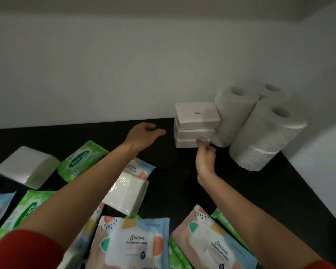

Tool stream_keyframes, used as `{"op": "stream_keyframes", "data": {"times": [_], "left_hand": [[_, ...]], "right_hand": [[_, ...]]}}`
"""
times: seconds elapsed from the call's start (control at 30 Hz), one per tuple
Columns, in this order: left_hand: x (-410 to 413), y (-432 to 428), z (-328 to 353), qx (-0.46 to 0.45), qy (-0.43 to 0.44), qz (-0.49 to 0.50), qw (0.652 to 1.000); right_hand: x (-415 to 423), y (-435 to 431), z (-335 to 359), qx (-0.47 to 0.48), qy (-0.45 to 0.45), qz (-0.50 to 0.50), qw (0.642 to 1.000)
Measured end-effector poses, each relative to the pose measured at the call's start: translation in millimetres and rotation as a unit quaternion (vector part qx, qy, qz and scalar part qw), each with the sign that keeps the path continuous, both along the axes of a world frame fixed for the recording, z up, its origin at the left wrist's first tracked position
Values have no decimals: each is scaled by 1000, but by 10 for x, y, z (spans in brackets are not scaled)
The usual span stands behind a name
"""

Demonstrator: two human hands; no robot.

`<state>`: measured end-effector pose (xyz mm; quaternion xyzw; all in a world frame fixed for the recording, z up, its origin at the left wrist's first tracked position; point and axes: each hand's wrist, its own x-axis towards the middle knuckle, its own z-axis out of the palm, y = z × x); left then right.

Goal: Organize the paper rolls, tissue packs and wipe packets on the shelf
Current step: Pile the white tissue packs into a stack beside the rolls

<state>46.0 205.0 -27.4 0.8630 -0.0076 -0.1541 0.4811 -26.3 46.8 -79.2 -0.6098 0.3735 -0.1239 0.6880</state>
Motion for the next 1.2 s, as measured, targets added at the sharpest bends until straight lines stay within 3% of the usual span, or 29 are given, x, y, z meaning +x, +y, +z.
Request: {"op": "stream_keyframes", "data": {"times": [0.13,0.27,0.37,0.47,0.77,1.0,1.1,1.2], "left_hand": [[-184,355,41,33,-19,-16,999],[-339,733,36,78,-12,-31,996],[-447,941,-12,122,-2,-46,991],[-542,1077,-82,161,-3,-63,985],[-591,1138,-148,138,13,-91,986],[-555,839,-90,-20,101,-56,993],[-562,609,-120,-110,160,-46,980],[-565,366,-130,-142,197,-69,968]], "right_hand": [[-125,385,43,0,30,187,982],[-248,677,48,-14,102,388,916],[-305,859,-28,-55,127,442,886],[-338,973,-117,-48,124,433,892],[-360,898,-151,61,95,364,924],[-334,352,-57,126,55,259,956],[-358,107,2,150,33,221,963],[-330,-131,-28,168,25,165,972]]}}
